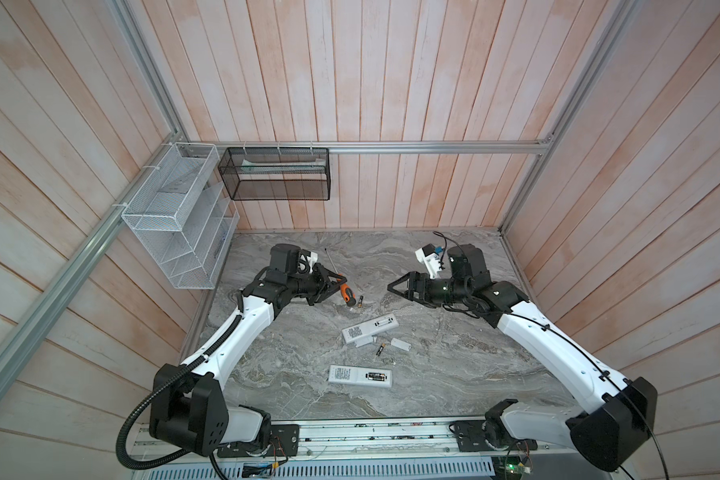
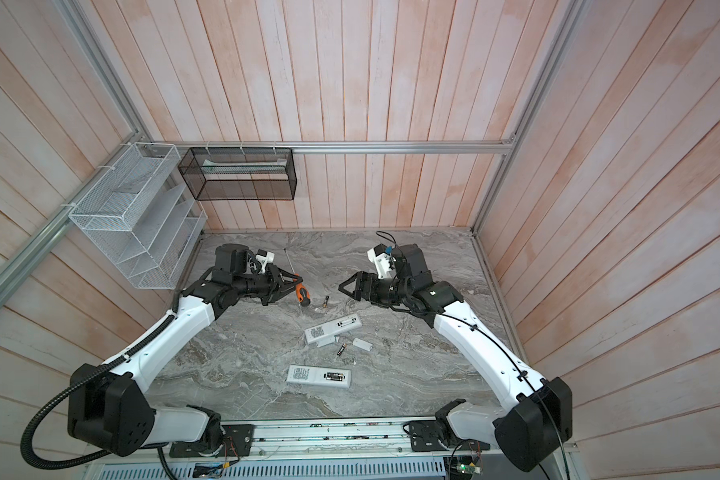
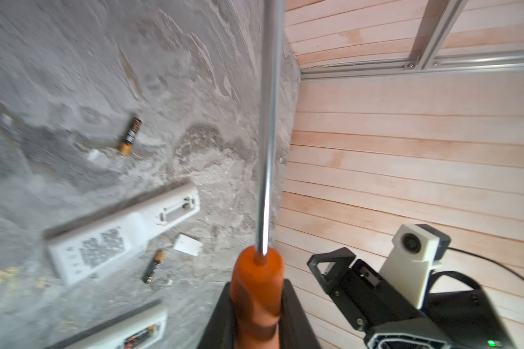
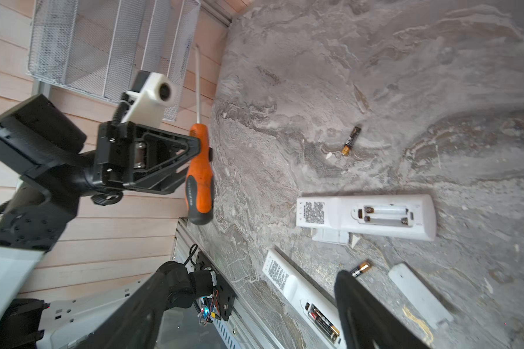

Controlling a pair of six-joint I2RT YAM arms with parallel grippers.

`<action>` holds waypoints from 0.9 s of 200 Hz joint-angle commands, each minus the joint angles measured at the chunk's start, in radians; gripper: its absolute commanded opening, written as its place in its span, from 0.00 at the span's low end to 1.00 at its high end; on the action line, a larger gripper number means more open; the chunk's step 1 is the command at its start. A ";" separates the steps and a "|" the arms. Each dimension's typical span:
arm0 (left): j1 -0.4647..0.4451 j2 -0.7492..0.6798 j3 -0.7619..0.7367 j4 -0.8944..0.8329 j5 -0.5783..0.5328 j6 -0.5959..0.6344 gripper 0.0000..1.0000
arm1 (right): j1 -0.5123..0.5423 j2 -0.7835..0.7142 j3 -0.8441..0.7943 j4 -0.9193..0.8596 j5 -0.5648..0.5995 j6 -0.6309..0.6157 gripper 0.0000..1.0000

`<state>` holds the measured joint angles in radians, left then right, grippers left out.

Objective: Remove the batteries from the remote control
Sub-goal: 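Grasp and lift the screwdriver with the left gripper toward the right gripper, then close the right gripper on the screwdriver handle while the left gripper holds it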

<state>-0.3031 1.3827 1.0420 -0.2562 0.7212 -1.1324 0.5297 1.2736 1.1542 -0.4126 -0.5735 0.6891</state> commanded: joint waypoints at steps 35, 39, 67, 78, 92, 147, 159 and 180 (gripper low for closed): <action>-0.097 0.070 0.018 0.342 0.042 -0.349 0.11 | 0.066 0.114 0.092 0.101 0.012 0.009 0.75; -0.101 0.071 0.021 0.342 0.038 -0.348 0.11 | 0.070 0.122 0.095 0.103 0.015 0.009 0.74; -0.120 0.076 0.016 0.337 0.032 -0.345 0.11 | 0.085 0.153 0.096 0.101 0.045 0.011 0.72; -0.128 0.073 0.017 0.336 0.026 -0.345 0.11 | 0.085 0.159 0.091 0.094 0.063 0.016 0.71; -0.138 0.073 0.028 0.322 0.020 -0.335 0.11 | 0.084 0.164 0.085 0.100 0.079 0.027 0.70; -0.171 0.087 0.056 0.285 -0.008 -0.307 0.11 | 0.110 0.208 0.137 0.097 0.105 0.037 0.52; -0.172 0.094 0.070 0.256 -0.010 -0.289 0.11 | 0.118 0.214 0.143 0.087 0.108 0.034 0.50; -0.176 0.096 0.089 0.221 -0.025 -0.264 0.11 | 0.130 0.220 0.157 0.062 0.119 0.023 0.50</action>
<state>-0.4641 1.4738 1.0801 -0.0109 0.6971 -1.4422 0.6415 1.4746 1.2751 -0.3206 -0.4911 0.7284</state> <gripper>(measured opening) 0.212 0.503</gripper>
